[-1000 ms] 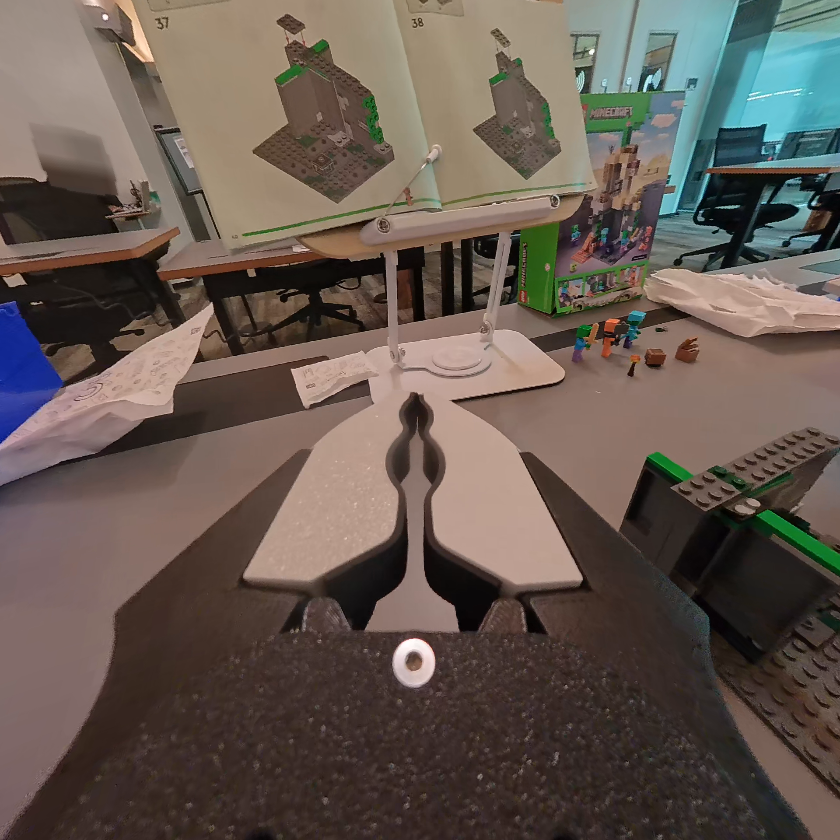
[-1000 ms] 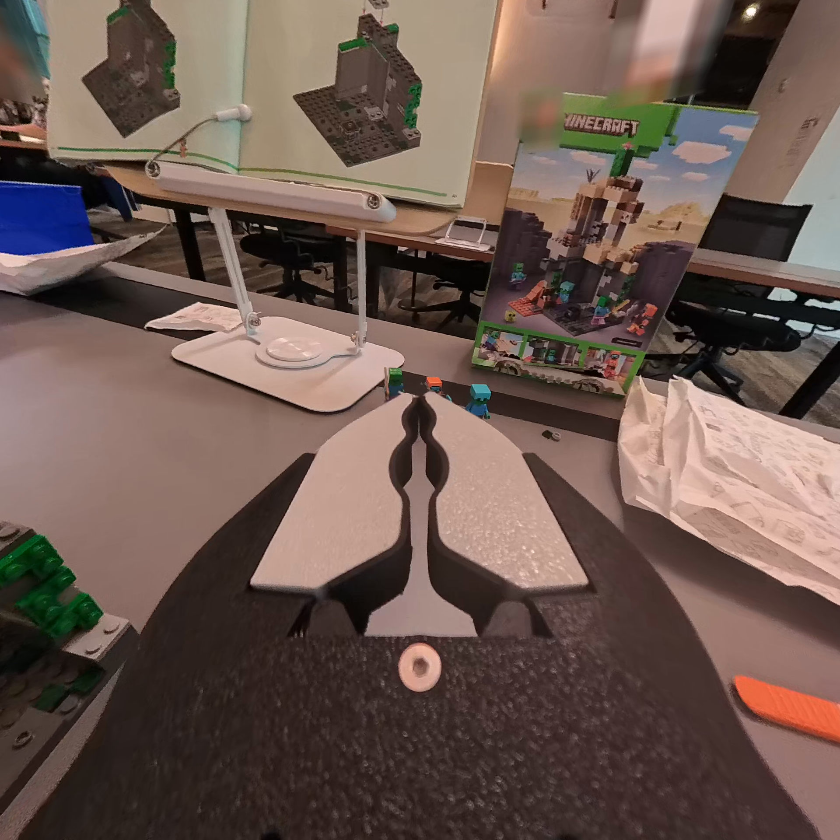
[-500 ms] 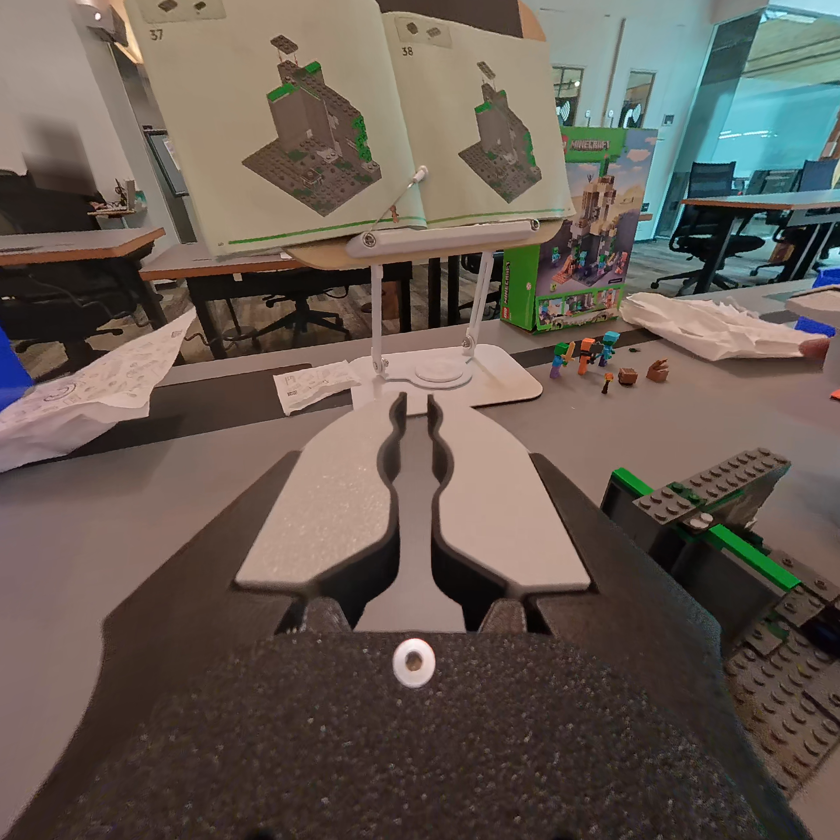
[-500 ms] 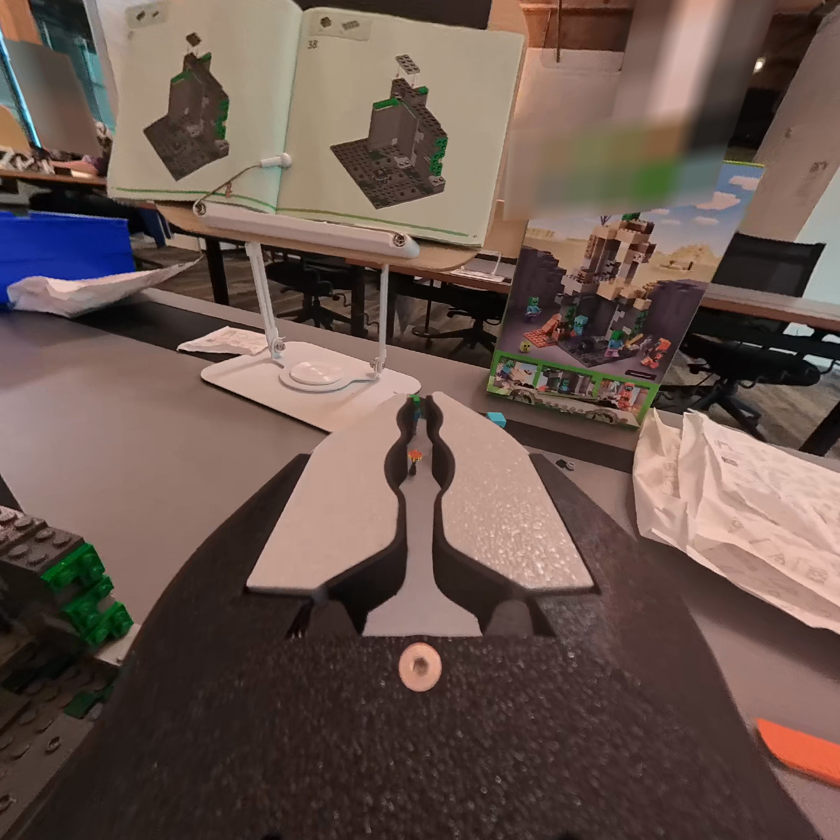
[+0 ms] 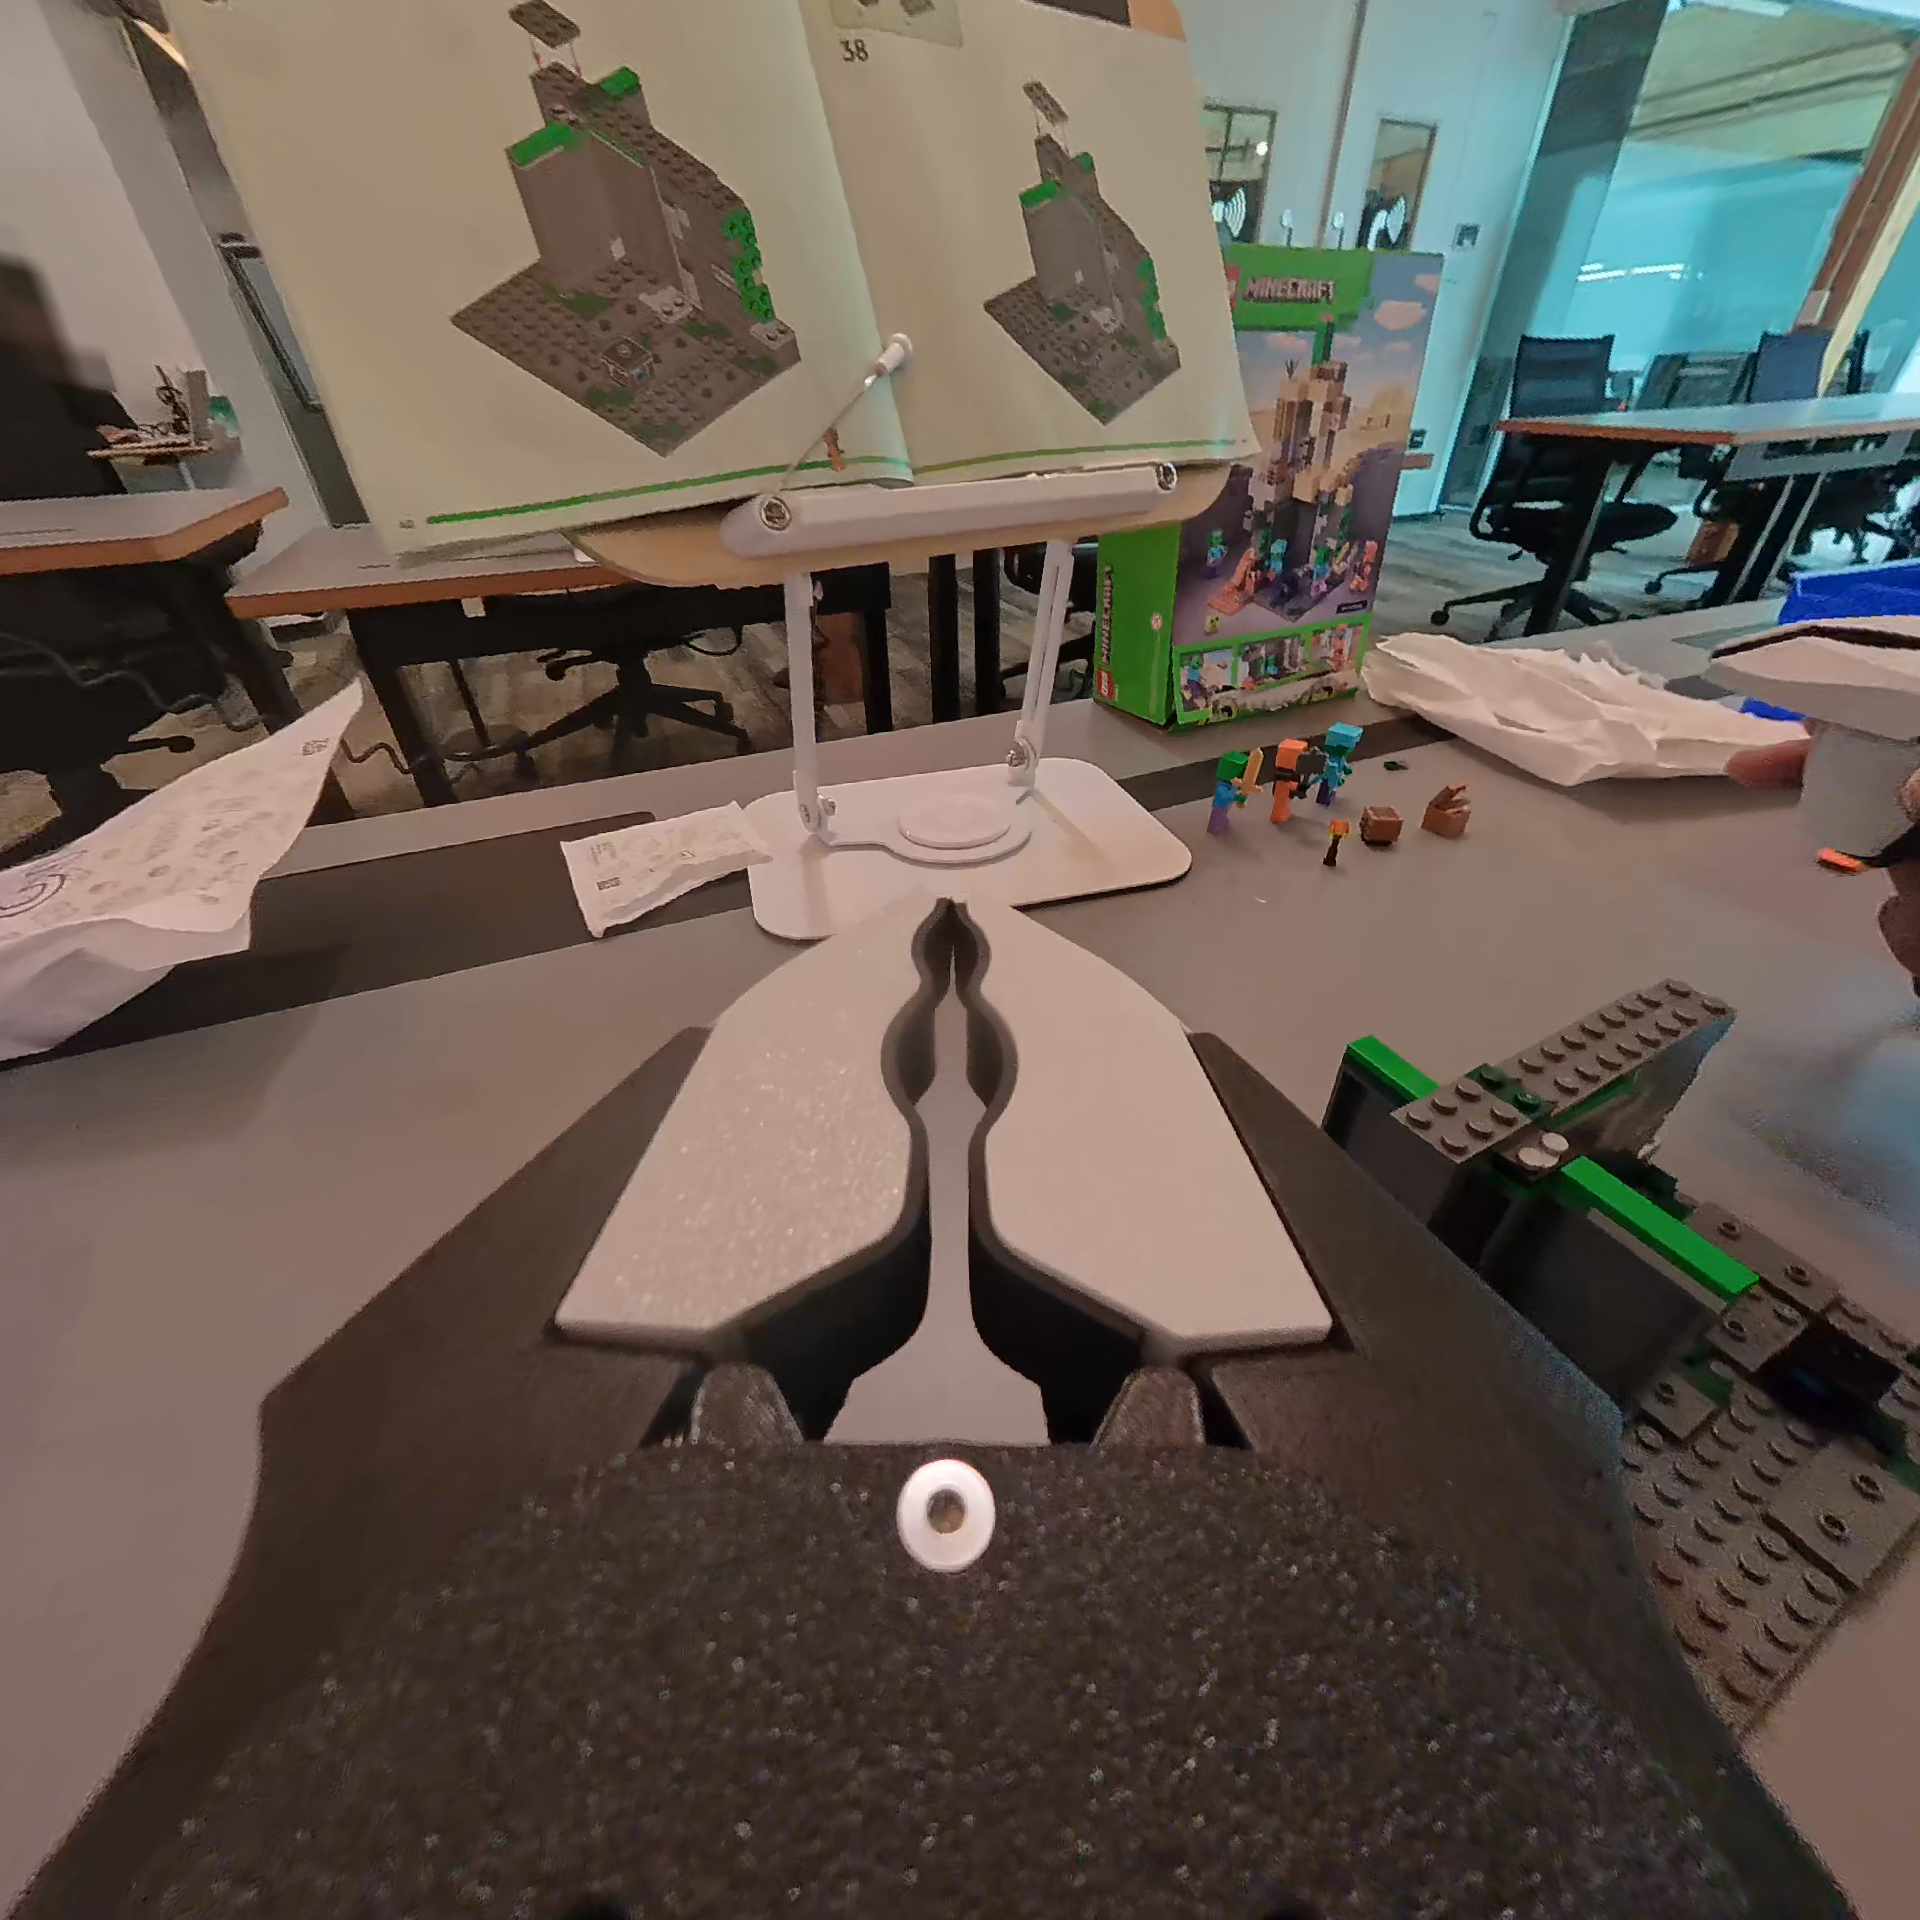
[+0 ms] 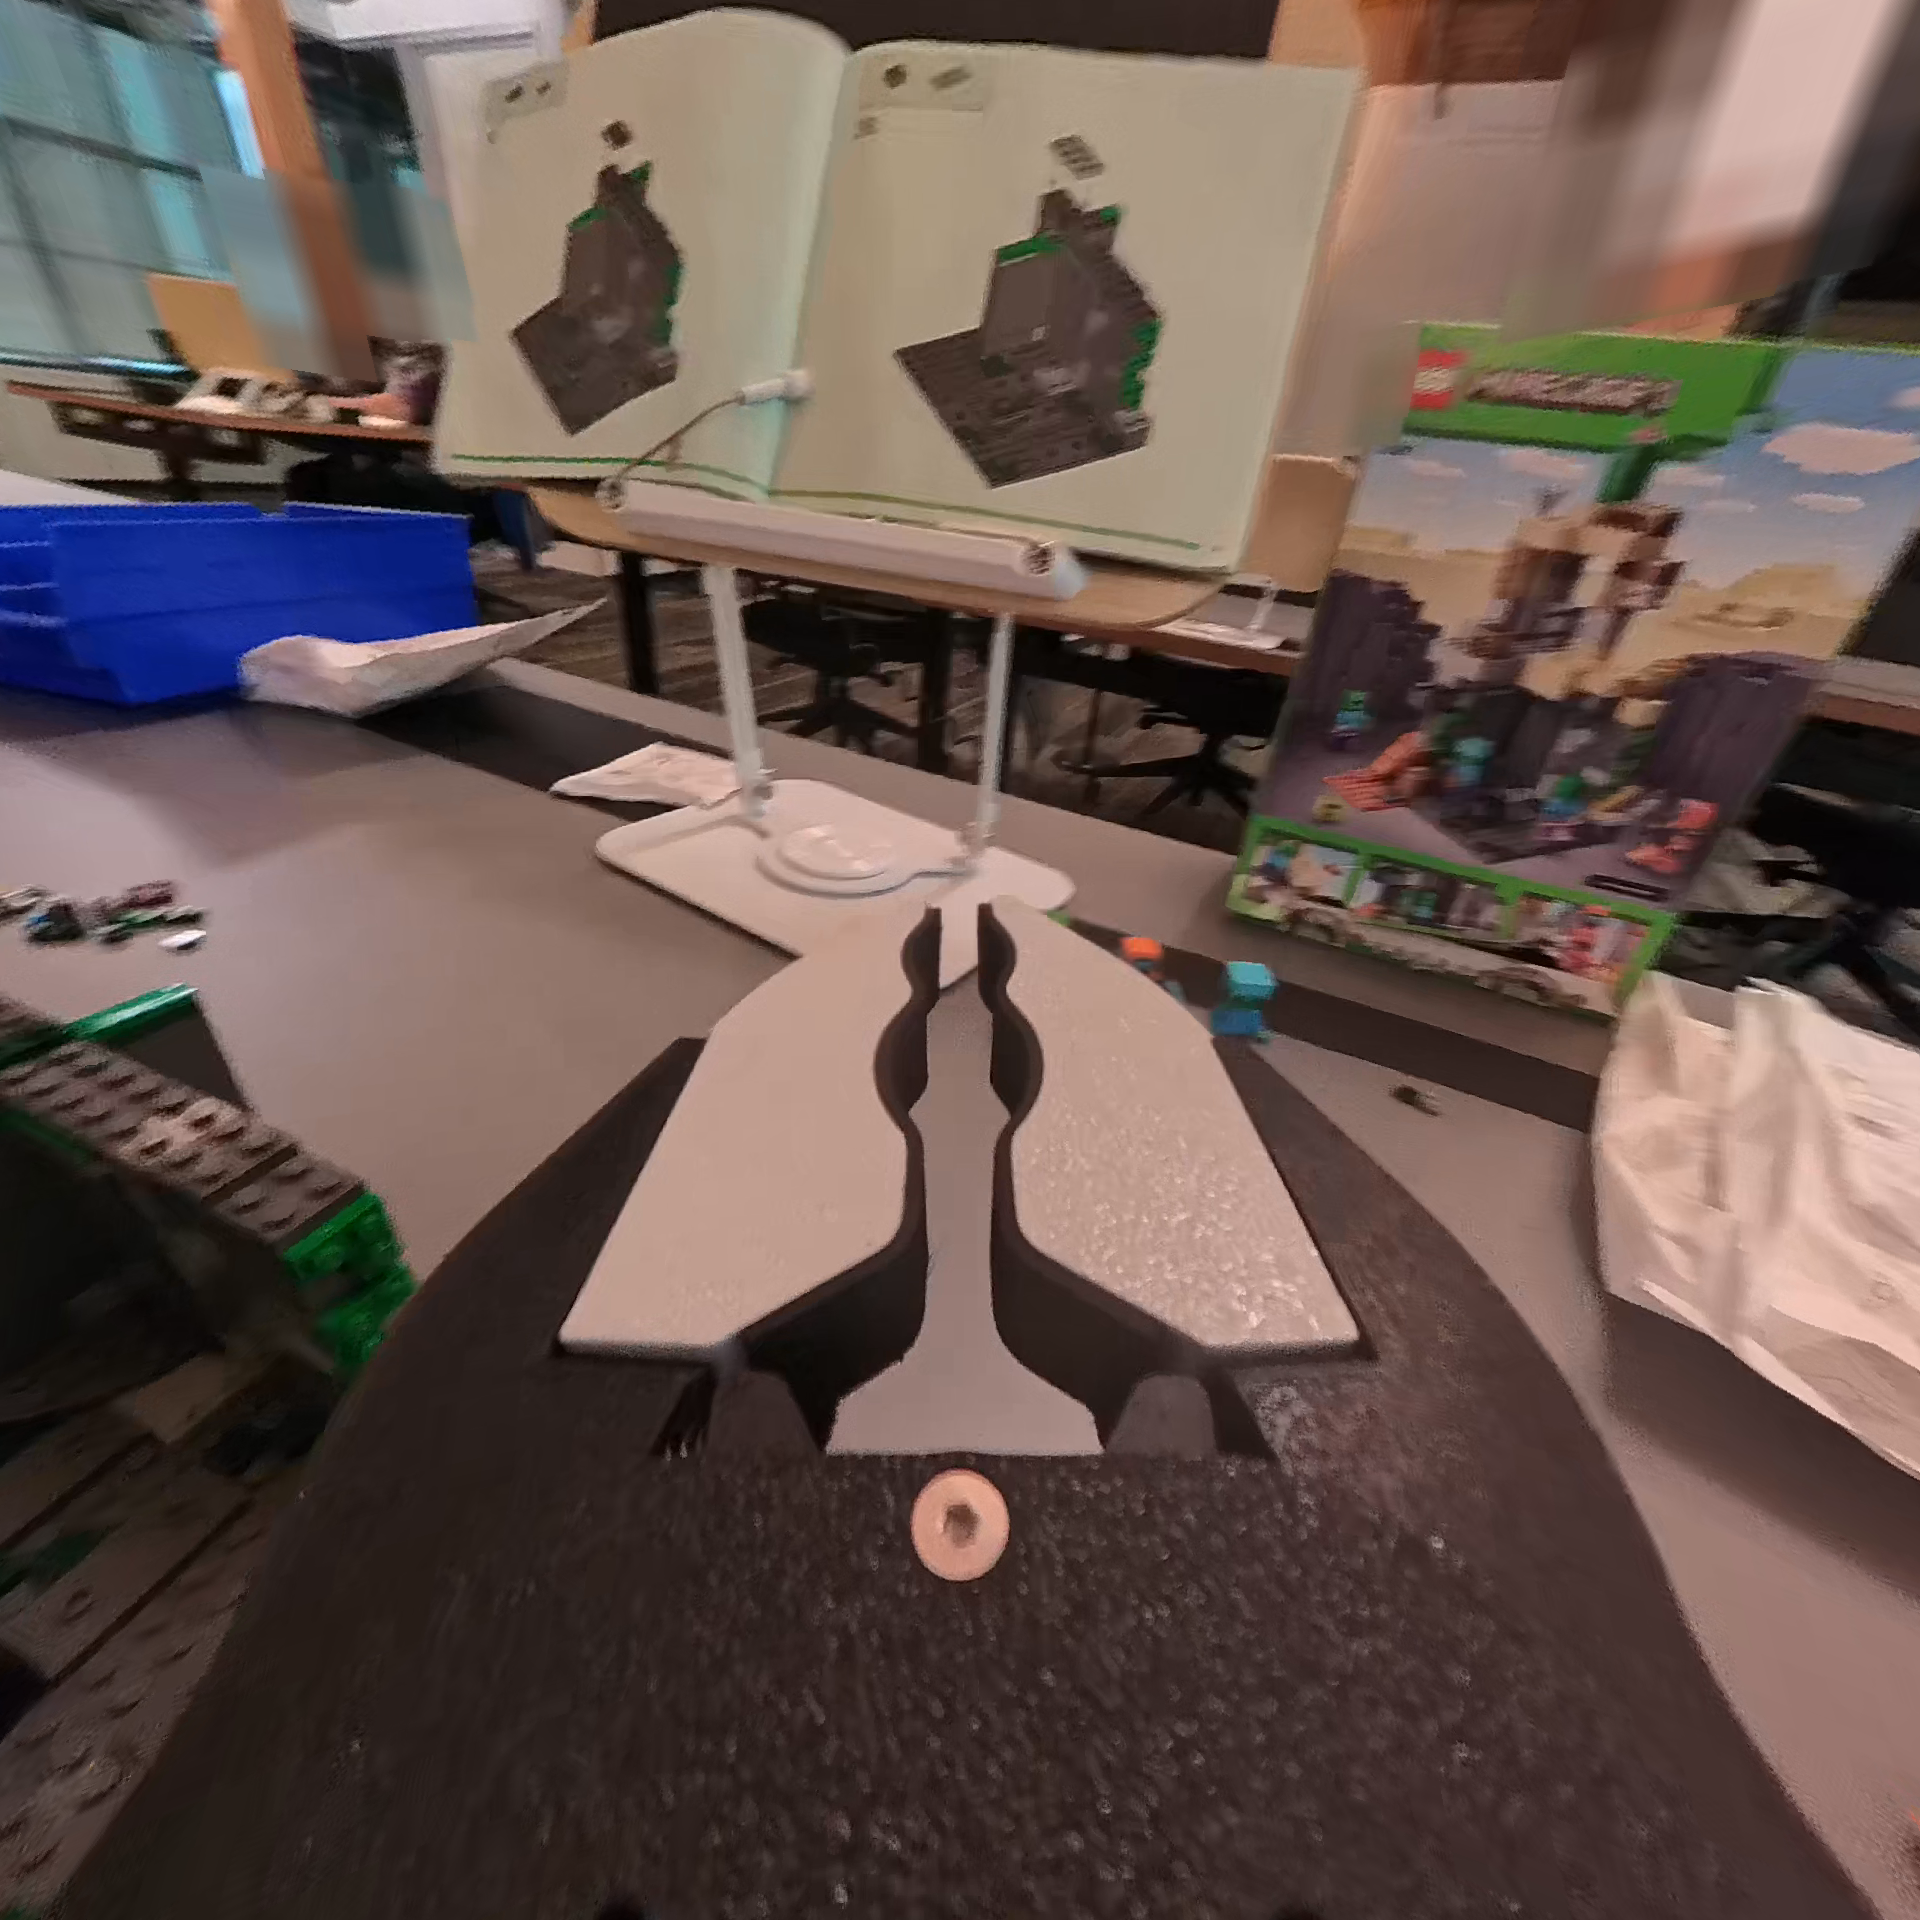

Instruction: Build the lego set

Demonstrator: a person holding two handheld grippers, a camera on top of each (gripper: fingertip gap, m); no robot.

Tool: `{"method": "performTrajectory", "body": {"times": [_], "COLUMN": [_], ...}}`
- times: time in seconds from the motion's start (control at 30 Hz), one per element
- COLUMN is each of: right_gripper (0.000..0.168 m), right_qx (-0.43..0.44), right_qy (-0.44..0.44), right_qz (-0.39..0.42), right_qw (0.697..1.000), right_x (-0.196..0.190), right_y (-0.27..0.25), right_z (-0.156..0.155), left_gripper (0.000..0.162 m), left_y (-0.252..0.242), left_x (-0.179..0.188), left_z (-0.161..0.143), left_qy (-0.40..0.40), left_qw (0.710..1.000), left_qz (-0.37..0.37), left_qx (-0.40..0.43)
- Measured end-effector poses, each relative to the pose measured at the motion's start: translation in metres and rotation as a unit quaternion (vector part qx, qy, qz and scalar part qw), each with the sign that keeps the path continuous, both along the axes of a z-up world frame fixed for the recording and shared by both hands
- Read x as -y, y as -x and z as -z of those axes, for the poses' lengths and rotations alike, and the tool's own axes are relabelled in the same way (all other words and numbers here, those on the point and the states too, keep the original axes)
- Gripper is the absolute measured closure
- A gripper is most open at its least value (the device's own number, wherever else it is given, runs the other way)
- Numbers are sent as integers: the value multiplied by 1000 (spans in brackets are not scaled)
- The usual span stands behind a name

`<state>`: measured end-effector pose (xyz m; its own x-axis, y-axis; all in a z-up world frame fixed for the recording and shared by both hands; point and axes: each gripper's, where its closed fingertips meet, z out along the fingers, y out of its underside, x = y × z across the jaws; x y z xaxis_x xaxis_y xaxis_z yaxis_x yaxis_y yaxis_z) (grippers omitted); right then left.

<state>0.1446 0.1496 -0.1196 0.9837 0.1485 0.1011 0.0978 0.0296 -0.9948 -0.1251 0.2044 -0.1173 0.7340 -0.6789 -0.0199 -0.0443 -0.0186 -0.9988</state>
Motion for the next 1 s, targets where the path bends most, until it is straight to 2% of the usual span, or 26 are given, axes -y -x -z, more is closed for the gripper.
{"method": "performTrajectory", "body": {"times": [0.17,0.27,0.5,0.63,0.77,0.87,1.0], "right_gripper": [161,155,131,125,123,124,139], "right_qx": [4,-3,1,0,7,19,63], "right_qy": [36,54,99,116,134,161,186], "right_qz": [-133,-198,-291,-328,-348,-391,-429], "right_qw": [990,979,952,938,928,906,882], "right_x": [3,9,23,29,28,32,35], "right_y": [46,66,93,108,117,130,139], "right_z": [16,22,37,43,53,62,73], "left_gripper": [162,162,162,162,162,162,162], "left_y": [-7,-11,-19,-20,-19,-20,-24], "left_x": [5,7,13,17,16,14,16], "left_z": [3,4,5,-2,-1,4,7], "left_qy": [6,6,5,-8,-6,0,6], "left_qw": [1000,999,999,998,998,998,998], "left_qz": [19,32,53,61,60,60,68], "left_qx": [-3,-9,-12,-5,-3,-7,-7]}}
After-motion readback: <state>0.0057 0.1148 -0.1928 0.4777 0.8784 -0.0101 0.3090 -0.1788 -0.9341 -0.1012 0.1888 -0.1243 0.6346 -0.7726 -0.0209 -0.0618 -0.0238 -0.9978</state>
